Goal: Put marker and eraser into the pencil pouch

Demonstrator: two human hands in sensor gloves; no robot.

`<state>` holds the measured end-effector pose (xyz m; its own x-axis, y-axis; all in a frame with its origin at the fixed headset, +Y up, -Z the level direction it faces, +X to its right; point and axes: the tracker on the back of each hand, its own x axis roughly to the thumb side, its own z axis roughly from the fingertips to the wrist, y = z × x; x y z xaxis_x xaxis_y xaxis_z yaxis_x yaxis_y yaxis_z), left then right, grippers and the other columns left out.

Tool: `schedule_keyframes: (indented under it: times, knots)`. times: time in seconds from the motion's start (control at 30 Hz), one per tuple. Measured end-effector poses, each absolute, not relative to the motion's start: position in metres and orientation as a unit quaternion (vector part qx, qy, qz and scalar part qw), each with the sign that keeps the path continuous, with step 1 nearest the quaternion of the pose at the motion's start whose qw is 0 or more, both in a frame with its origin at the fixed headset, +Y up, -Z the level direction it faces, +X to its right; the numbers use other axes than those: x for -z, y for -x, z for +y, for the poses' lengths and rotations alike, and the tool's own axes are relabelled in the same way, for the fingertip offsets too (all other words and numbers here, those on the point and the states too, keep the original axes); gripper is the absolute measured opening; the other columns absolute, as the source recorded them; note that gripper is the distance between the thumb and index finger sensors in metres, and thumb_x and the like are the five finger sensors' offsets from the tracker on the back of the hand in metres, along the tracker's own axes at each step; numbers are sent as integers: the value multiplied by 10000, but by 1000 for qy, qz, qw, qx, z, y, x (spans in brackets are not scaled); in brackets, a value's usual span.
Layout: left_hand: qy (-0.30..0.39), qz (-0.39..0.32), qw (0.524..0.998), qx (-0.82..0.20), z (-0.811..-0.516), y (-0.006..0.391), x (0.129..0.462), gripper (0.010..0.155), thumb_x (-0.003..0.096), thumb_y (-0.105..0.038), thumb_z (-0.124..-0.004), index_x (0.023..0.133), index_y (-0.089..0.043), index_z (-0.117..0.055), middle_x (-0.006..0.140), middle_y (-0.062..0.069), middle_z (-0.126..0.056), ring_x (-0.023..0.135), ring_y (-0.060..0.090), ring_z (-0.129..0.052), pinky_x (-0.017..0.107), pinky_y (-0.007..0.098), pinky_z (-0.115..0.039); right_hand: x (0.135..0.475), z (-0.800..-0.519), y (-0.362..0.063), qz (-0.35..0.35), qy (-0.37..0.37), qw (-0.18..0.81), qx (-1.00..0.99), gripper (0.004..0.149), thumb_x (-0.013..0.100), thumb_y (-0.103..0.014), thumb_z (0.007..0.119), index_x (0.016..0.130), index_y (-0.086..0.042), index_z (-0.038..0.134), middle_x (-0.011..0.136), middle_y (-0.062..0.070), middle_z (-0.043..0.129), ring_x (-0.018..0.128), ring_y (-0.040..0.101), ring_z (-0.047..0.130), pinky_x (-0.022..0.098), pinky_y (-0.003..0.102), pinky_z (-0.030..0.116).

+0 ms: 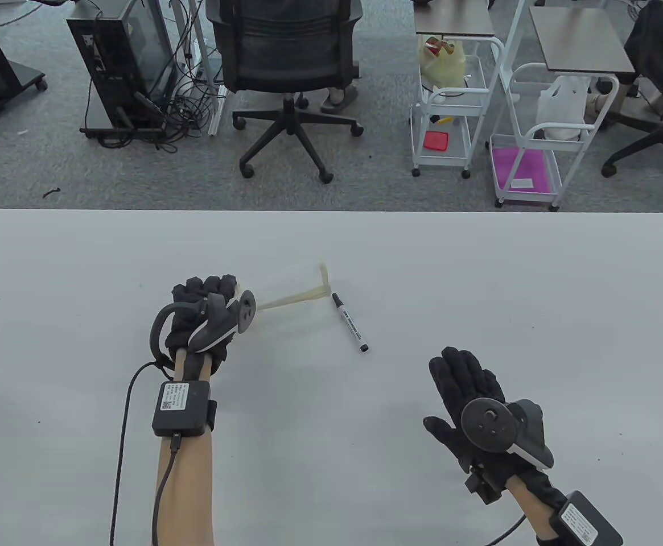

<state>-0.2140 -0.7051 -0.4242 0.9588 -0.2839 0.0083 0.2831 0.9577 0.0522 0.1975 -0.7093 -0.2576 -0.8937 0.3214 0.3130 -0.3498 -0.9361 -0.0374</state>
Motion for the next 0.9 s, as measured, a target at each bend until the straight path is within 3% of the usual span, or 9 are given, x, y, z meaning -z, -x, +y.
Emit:
schedule_keyframes:
  times: [0.17, 0.43, 0.77, 0.9]
  knots:
    - [2, -66, 993, 93, -673, 190, 394, 738, 422, -539, -760, 1089, -349, -509, 1110, -49, -720, 1025, 324, -788, 759, 587, -676, 261, -709, -204, -50, -143, 210, -966, 911, 372, -507, 786, 1067, -292, 237, 1145, 87, 252, 1091, 463, 339, 717, 642, 399]
    - [-10, -160, 981, 105, -643, 134, 331, 759, 426, -546, -757, 1107, -349, -485, 1124, -44, -714, 1030, 324, -788, 763, 579, -680, 262, -704, -221, -64, -128, 297, -944, 925, 366, -536, 777, 1067, -297, 222, 1145, 106, 260, 1081, 486, 377, 699, 664, 431]
    - [-16, -225, 970, 95, -647, 83, 279, 768, 429, -551, -757, 1115, -350, -476, 1127, -43, -716, 1033, 322, -791, 762, 576, -685, 269, -709, -240, -7, -133, 506, -852, 1019, 300, -684, 767, 1065, -363, 177, 1146, 142, 220, 1055, 554, 401, 641, 718, 505]
    - [-22, -243, 969, 48, -655, 75, 267, 776, 433, -552, -753, 1122, -351, -459, 1130, -38, -714, 1034, 334, -788, 762, 580, -682, 272, -714, -243, 35, -126, 576, -807, 987, 328, -635, 808, 1073, -373, 216, 1143, 155, 262, 1007, 551, 547, 587, 689, 636]
